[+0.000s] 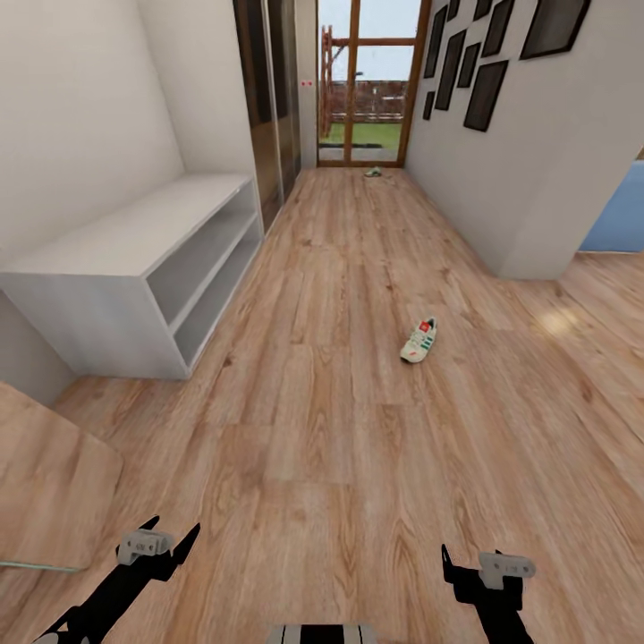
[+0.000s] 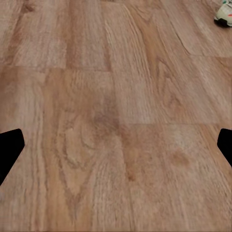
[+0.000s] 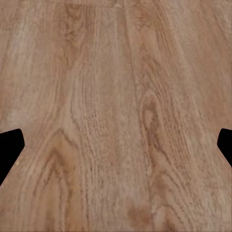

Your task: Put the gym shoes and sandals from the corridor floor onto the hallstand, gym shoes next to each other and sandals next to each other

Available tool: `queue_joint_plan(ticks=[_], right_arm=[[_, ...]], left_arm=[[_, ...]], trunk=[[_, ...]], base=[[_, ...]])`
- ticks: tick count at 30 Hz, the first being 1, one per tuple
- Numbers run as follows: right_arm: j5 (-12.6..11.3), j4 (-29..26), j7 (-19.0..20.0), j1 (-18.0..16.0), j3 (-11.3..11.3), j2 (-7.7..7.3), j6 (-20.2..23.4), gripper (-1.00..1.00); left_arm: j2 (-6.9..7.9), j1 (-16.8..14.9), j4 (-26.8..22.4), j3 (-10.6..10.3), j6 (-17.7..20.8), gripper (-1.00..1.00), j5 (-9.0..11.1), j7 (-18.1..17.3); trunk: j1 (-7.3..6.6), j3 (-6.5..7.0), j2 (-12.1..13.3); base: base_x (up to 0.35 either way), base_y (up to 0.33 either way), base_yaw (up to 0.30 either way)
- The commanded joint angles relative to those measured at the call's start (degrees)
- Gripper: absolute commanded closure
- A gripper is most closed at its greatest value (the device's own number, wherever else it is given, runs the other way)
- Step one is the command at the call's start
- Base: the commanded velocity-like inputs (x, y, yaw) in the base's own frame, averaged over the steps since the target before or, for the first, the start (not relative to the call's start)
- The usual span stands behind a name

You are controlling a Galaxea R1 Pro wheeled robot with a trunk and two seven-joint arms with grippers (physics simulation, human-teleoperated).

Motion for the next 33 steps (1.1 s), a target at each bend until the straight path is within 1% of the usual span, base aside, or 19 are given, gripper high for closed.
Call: queue_joint_plan(ticks=[1, 10, 16, 22, 27, 33], right_arm=[[0.0, 0.0, 0.0, 0.0, 0.0, 0.00, 0.0, -1.00], [0.0, 0.0, 0.0, 0.0, 0.0, 0.00, 0.0, -1.00], [0.0, 0.0, 0.0, 0.0, 0.0, 0.00, 0.0, -1.00], [0.0, 0.0, 0.0, 0.0, 0.0, 0.00, 0.0, -1.00], [0.0, 0.0, 0.0, 0.0, 0.0, 0.00, 0.0, -1.00], [0.0, 0.0, 0.0, 0.0, 0.0, 0.00, 0.0, -1.00]], left_arm=[[0.00, 0.0, 0.0, 0.0, 0.0, -1.00, 0.0, 0.0], [0.08, -0.3, 0.6, 0.1, 0.0, -1.00, -0.1, 0.8], [0.06, -0.5, 1.2, 0.1, 0.0, -1.00, 0.0, 2.1], [0.03, -0.5, 1.4, 0.0, 0.0, -1.00, 0.0, 2.7], [0.01, -0.6, 1.5, 0.0, 0.0, -1.00, 0.0, 3.0], [0.01, -0.6, 1.6, 0.0, 0.0, -1.00, 0.1, 3.1]], trunk=[[0.00, 0.00, 0.0], [0.00, 0.00, 0.0], [0.00, 0.00, 0.0], [0.00, 0.00, 0.0], [0.00, 0.00, 0.0], [0.00, 0.00, 0.0]], base=[[0.117, 0.258, 0.000], [0.160, 0.248, 0.000], [0.222, 0.212, 0.000], [0.250, 0.186, 0.000], [0.225, 0.124, 0.000], [0.118, 0.061, 0.000]])
